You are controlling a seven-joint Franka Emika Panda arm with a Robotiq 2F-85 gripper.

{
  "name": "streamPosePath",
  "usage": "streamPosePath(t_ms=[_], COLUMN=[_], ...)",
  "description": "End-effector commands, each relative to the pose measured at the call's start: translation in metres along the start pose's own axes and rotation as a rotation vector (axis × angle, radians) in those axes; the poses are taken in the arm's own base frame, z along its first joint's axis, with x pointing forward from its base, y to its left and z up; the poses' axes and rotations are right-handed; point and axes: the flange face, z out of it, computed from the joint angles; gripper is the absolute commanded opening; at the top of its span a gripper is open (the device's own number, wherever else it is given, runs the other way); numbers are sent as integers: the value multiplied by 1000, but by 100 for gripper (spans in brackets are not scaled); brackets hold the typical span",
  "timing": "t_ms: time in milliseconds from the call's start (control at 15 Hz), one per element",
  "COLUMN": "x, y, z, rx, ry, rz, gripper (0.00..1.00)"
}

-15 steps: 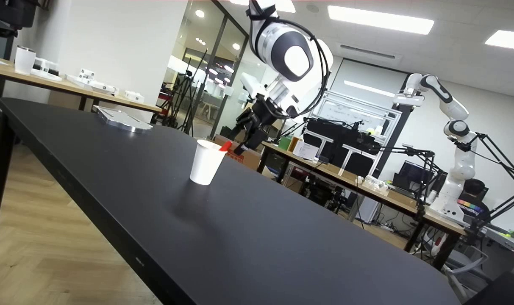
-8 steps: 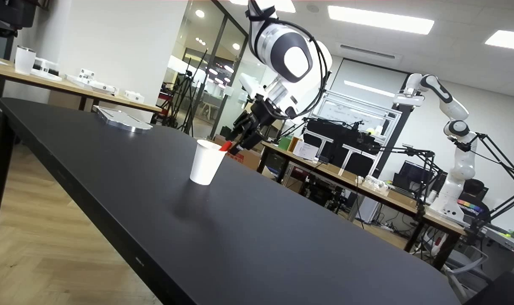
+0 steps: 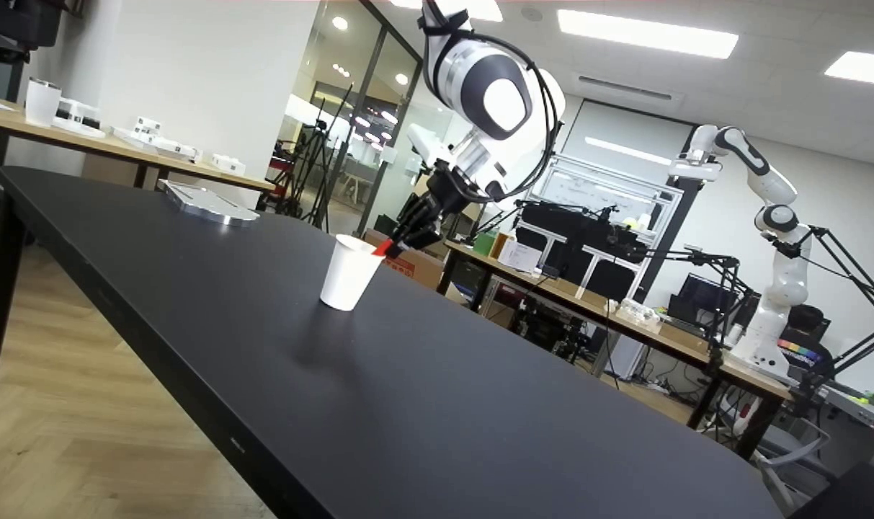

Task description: Pick up the marker from the cup and put it on the table

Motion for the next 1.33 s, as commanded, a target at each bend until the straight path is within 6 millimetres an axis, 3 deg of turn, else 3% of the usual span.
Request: streamPosePath(t_ms=[0, 800, 1000, 1267], x=[5, -8, -15, -30], y=[-4, -20, -22, -26], z=[-8, -34, -49, -86], rx=[-13, 17, 24, 41], ry=[-1, 19, 22, 68], rz=[26, -17, -26, -48], gripper=[5, 5, 5, 5])
